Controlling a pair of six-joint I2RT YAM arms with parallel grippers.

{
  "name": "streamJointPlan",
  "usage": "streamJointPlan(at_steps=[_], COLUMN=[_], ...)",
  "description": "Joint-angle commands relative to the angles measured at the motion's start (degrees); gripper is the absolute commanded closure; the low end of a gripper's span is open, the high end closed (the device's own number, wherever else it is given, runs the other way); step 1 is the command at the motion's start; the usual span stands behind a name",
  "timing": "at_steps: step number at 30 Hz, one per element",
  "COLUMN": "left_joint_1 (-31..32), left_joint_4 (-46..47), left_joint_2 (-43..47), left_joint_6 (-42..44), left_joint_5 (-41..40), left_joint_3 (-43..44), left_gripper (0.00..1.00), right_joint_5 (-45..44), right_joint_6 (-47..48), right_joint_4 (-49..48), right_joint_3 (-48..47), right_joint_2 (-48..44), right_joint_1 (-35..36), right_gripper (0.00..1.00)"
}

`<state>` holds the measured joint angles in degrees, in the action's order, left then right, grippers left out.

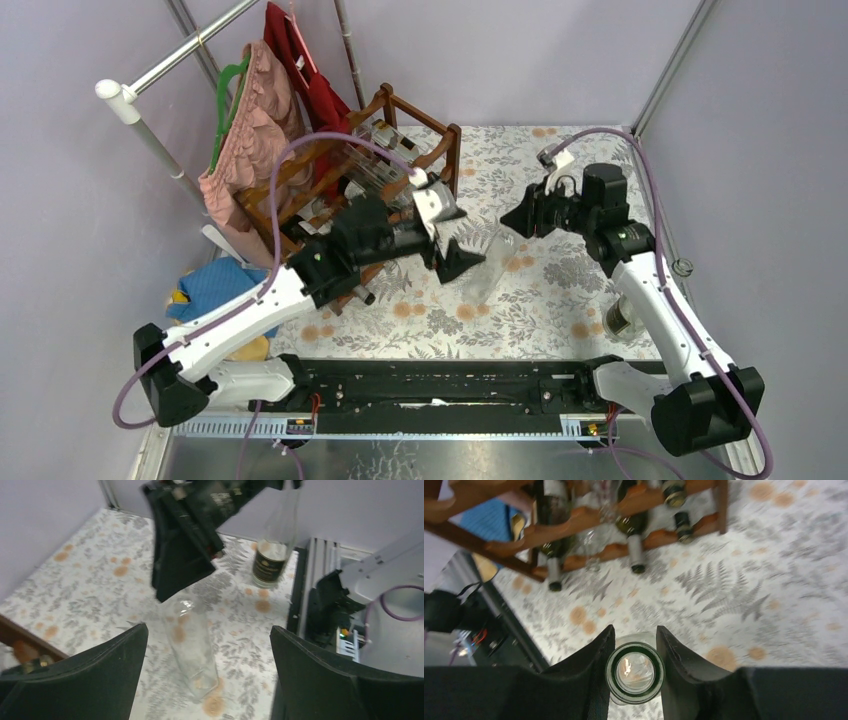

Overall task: Put the wine bottle on the wine rack
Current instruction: Pick up the wine bottle from the center of the board.

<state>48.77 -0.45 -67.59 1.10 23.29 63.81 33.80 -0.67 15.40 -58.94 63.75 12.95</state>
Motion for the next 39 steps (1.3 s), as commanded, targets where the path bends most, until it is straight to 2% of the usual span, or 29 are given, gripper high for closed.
streamJointPlan(at_steps=[1, 4, 8, 17, 28, 34, 39], left_joint_1=[13.02, 19.53, 23.59, 24.15, 23.02, 18.29, 17.32], left_joint_4=[-2.60, -0.73, 8.52, 26.81, 26.21, 25.90, 25.70], left_joint_2=[3.69, 5.83, 7.12, 2.98, -8.94, -11.58, -14.31], left_joint_6=[-2.35, -3.27, -4.55, 1.55, -1.01, -5.37, -6.30], left_joint_5=[-24.47, -37.56, -45.03, -46.23, -50.95, -46.04, -42.84], left_joint_3=[-4.13, -9.57, -19.24, -28.65, -24.23, -23.87, -23.36], left_gripper=[0.01, 0.01, 0.01, 0.01, 0.01, 0.03, 0.05], right_joint_5=[12.76, 14.80, 16.32, 17.38, 18.29, 18.32, 18.34], right_joint_6=[-3.93, -7.74, -14.34, -22.75, -23.38, -23.38, -23.48], right_joint_4=[-7.19, -12.02, -19.36, -25.95, -27.12, -27.35, -27.45], right_joint_3=[4.22, 7.73, 11.78, 15.89, 16.57, 16.69, 16.72], right_joint_2=[-3.50, -4.46, -4.26, -1.78, 0.29, 0.62, 0.99], right_joint_1=[-0.53, -0.81, -0.87, -0.89, -0.94, -0.85, -0.84], right_gripper=[1.00, 1.00, 1.00, 1.00, 1.00, 1.00, 1.00])
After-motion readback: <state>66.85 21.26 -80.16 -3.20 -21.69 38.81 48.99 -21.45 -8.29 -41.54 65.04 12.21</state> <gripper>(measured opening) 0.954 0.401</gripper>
